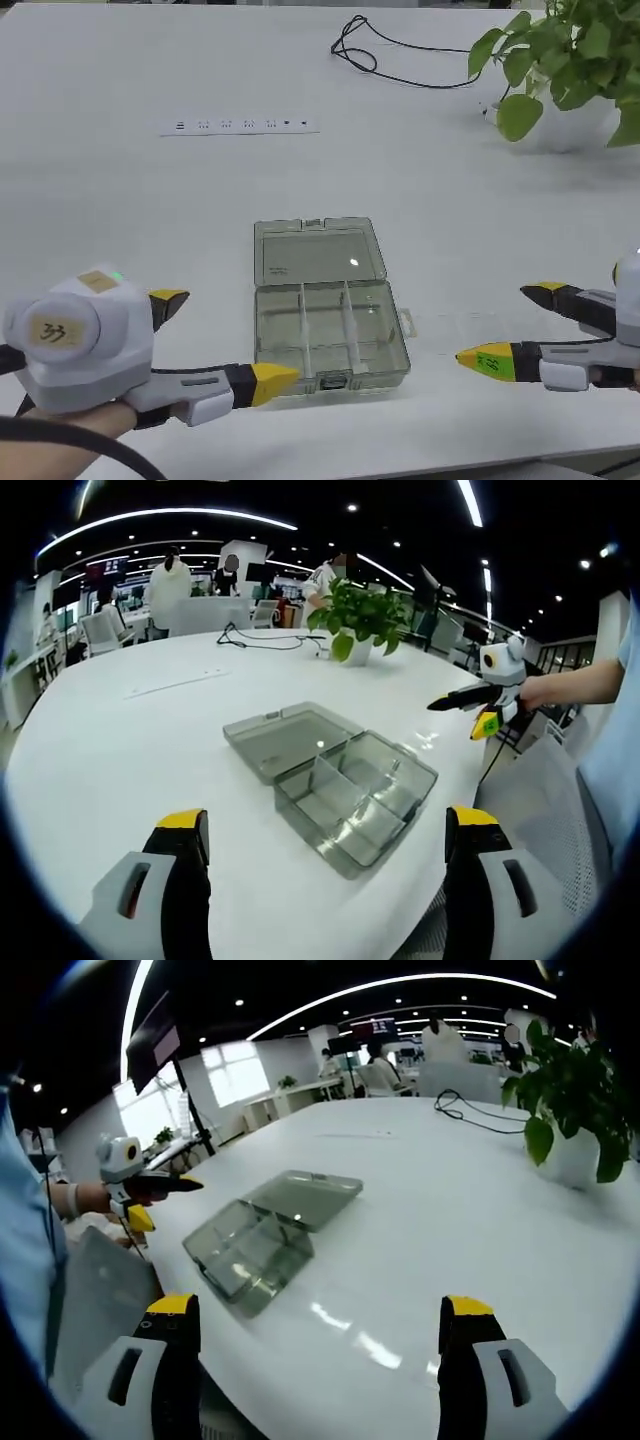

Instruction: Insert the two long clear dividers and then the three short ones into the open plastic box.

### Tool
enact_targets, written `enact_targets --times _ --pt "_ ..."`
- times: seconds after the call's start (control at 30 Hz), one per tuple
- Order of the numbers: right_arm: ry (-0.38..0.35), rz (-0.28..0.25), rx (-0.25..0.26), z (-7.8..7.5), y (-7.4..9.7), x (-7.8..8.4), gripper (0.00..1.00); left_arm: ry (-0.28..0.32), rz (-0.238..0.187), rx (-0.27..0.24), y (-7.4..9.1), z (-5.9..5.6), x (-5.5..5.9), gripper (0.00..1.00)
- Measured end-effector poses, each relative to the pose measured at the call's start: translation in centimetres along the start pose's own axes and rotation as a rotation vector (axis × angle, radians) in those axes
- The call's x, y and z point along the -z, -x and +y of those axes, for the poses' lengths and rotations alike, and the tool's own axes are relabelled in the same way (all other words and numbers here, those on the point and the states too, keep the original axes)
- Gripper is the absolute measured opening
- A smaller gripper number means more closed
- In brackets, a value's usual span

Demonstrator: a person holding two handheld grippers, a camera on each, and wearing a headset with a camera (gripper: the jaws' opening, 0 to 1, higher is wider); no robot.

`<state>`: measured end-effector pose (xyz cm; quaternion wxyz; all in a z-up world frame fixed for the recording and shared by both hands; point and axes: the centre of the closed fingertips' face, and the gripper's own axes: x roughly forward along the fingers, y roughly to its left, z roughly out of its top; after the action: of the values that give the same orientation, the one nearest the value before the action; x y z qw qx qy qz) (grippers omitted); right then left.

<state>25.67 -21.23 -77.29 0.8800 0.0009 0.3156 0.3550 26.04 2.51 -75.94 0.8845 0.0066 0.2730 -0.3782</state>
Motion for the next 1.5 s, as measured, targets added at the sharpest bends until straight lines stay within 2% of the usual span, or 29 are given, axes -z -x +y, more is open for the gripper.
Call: enact_targets --times 0.3,0.6,0.87,0.97,1.07,1.27,1.5 --pt "0.057 0.045 -0.043 -0.2 -0.5 0.0 1.00 0.010 0.003 -0.010 0.1 -0.1 0.2 1.00" --pt "0.206 0.159 -0.105 0.0 -1.2 0.9 1.00 0.014 0.007 -0.010 0.1 -0.2 0.4 1.00" --pt "0.354 0.271 -0.169 0.2 -2.7 1.6 0.98 0.017 0.001 -0.019 0.3 -0.2 0.3 1.00" --pt "0.378 0.295 -0.185 0.2 -3.1 1.7 0.95 0.017 -0.001 -0.019 0.4 -0.3 0.2 1.00" --pt "0.445 0.335 -0.208 0.2 -3.6 2.0 0.94 0.018 0.000 -0.019 0.4 -0.4 0.3 1.00" --pt "0.533 0.417 -0.249 0.0 -4.3 2.7 0.87 0.015 0.004 -0.020 0.4 -0.5 0.3 1.00" --pt "0.654 0.504 -0.287 -0.7 -4.9 3.1 0.71 0.019 0.003 -0.022 0.3 -0.5 0.3 1.00"
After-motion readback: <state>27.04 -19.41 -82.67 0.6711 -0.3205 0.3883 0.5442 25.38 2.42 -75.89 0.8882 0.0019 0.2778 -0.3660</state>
